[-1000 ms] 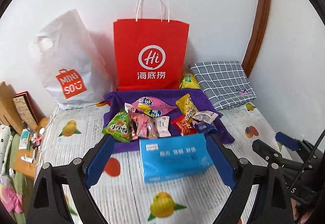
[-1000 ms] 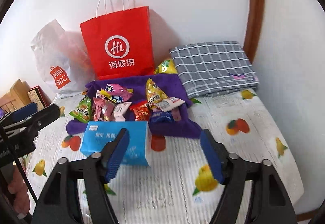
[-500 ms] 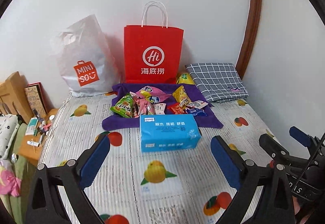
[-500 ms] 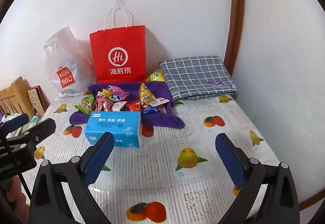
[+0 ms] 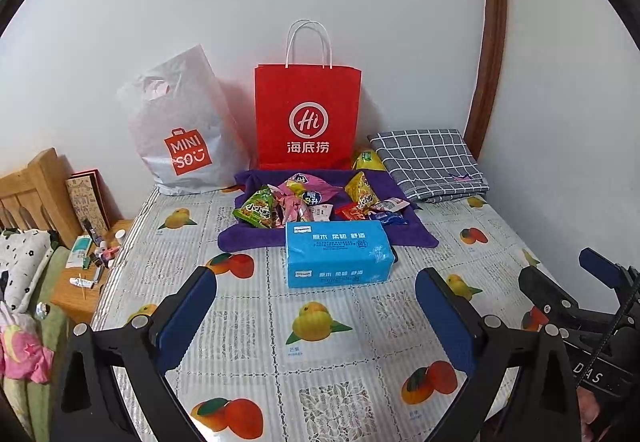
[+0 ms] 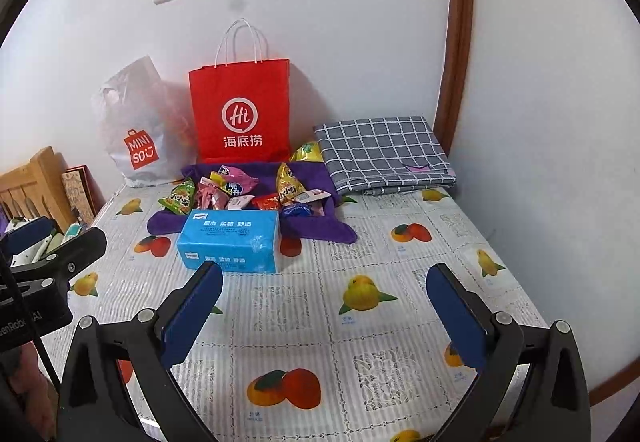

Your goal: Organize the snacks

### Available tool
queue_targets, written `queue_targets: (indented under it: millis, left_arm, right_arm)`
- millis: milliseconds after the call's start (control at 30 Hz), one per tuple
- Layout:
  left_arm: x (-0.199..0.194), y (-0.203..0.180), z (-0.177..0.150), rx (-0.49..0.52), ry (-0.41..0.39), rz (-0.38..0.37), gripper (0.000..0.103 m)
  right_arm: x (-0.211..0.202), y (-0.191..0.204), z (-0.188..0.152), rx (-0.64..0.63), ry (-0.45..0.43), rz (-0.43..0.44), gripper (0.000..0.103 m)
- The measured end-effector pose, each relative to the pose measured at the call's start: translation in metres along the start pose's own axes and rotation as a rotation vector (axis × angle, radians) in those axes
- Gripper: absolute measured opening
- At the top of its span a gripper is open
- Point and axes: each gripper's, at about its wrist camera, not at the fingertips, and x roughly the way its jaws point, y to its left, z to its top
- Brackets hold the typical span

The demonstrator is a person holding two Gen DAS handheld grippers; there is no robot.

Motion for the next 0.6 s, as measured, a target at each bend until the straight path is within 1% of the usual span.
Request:
queue_targets:
  millis: [600]
  left_arm:
    - [-0.0052, 0.0, -0.0033, -0.005, 0.001, -0.004, 0.101]
  right_arm:
    - [-0.0098, -0.0001, -0.0013, -0.001, -0.007, -0.011, 0.101]
